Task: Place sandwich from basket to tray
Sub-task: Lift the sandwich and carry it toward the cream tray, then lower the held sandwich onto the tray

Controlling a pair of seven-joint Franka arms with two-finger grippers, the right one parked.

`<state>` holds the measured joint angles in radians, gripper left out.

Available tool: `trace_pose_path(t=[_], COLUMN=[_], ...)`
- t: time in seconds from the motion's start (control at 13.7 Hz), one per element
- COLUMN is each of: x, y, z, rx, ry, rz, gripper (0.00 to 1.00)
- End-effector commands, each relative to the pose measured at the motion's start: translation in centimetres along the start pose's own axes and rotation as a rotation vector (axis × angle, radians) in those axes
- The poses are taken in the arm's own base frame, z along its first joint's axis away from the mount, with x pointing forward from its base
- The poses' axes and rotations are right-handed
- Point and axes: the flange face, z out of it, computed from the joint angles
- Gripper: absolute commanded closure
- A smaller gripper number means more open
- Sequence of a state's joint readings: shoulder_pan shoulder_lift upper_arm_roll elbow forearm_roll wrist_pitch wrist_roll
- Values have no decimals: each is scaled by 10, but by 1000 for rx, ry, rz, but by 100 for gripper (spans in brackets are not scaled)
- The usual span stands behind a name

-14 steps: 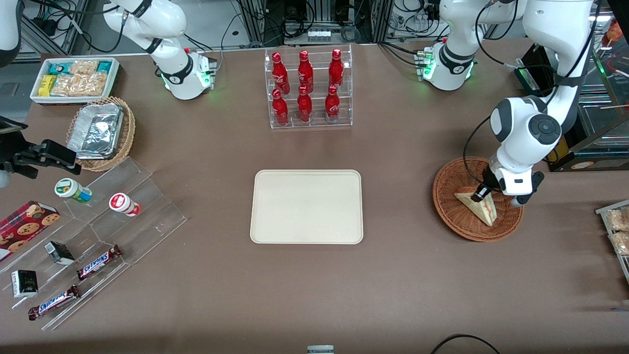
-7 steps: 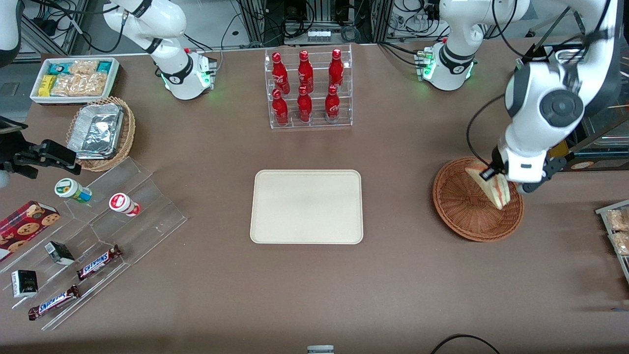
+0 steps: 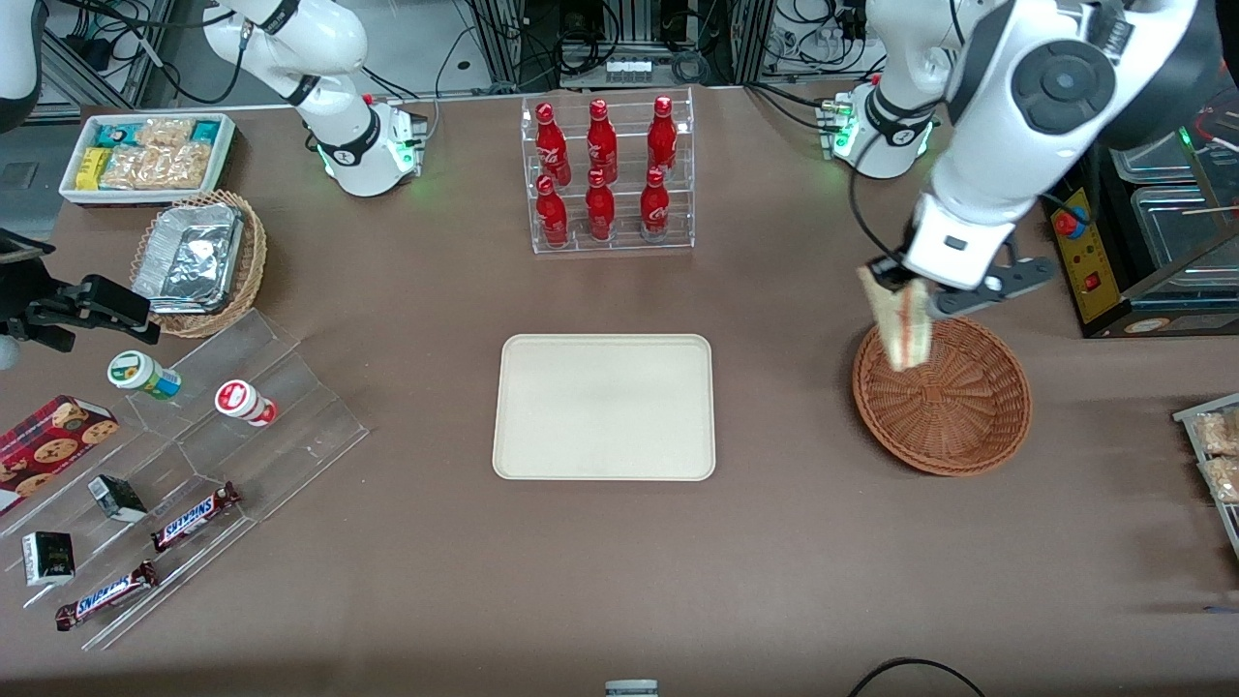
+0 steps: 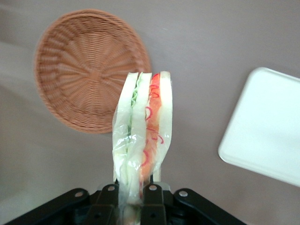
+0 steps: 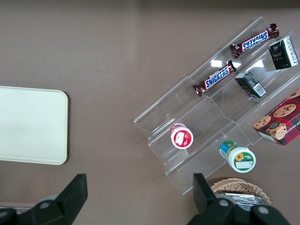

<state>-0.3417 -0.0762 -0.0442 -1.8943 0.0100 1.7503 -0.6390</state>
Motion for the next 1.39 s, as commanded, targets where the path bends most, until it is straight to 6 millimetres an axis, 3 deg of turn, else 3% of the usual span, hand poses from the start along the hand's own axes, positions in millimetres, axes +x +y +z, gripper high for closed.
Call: trace_pose_path(t=[0.0, 0.22, 0.29, 0.59, 1.32], x=[-24, -34, -48, -56, -44], y=[59, 128, 156, 212, 272], z=[-5, 22, 32, 91, 226], rx=[-10, -45, -46, -76, -129], ry=[-10, -47, -34, 24, 128], rz=[124, 196, 230, 250, 288], gripper=[88, 88, 88, 88, 88])
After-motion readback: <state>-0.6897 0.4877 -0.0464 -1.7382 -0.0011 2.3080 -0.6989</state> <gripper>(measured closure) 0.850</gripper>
